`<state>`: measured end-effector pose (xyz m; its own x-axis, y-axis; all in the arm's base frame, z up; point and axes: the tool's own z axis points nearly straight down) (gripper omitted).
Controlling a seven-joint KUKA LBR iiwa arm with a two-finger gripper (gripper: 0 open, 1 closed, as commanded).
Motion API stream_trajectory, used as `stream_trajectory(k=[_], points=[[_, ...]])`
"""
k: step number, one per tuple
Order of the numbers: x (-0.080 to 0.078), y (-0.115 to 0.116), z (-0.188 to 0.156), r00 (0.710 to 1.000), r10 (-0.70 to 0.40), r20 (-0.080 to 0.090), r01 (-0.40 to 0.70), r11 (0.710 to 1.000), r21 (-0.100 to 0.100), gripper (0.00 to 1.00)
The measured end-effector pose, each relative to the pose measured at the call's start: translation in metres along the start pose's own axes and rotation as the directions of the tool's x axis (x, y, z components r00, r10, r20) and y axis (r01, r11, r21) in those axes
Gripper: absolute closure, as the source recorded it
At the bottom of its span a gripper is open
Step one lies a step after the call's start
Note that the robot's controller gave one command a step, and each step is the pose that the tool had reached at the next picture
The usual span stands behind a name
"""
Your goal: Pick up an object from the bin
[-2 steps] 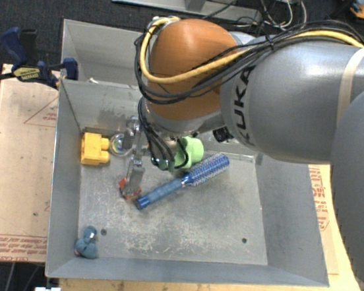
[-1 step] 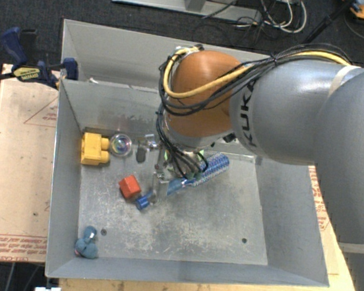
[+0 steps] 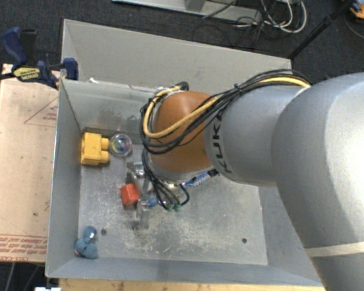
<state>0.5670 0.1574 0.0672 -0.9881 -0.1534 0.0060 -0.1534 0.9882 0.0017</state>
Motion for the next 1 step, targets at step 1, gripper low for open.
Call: stream_trajectory(k=[1], points=[[0.024, 0.0171, -0.0025, 1.0, -0.011, 0.005, 0.011, 1.0, 0.0, 0.0]])
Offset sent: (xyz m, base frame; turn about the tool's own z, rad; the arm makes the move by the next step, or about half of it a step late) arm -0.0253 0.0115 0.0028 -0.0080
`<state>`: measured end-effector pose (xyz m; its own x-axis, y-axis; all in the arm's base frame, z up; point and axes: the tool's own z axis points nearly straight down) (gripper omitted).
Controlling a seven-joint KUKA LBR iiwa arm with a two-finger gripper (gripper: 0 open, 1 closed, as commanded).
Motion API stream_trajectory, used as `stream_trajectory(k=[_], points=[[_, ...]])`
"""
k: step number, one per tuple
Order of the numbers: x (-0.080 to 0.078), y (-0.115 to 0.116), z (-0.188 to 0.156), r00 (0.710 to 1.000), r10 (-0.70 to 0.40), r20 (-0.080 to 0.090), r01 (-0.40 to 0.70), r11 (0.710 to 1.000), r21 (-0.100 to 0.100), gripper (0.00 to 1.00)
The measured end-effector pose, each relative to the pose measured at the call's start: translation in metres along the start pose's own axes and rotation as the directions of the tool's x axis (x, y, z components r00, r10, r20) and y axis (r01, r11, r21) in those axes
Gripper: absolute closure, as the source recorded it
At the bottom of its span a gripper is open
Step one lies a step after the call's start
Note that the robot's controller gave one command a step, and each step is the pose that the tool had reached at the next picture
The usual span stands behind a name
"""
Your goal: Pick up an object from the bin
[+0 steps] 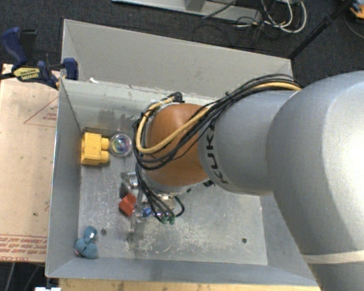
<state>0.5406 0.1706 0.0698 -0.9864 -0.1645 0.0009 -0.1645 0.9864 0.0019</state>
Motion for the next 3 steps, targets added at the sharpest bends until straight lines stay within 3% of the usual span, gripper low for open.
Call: stream_trajectory(k=[1, 2, 3], points=[[-0.001, -0.001, 0.0, 1.0, 0.005, 0.002, -0.005, 1.0, 0.0, 1.0], [-0.001, 0.009, -0.107, 0.997, 0.081, 0.011, -0.081, 0.997, -0.002, 1.0], [-0.004, -0.004, -0.158, 0.996, 0.084, 0.01, -0.084, 0.996, 0.0, 1.0]])
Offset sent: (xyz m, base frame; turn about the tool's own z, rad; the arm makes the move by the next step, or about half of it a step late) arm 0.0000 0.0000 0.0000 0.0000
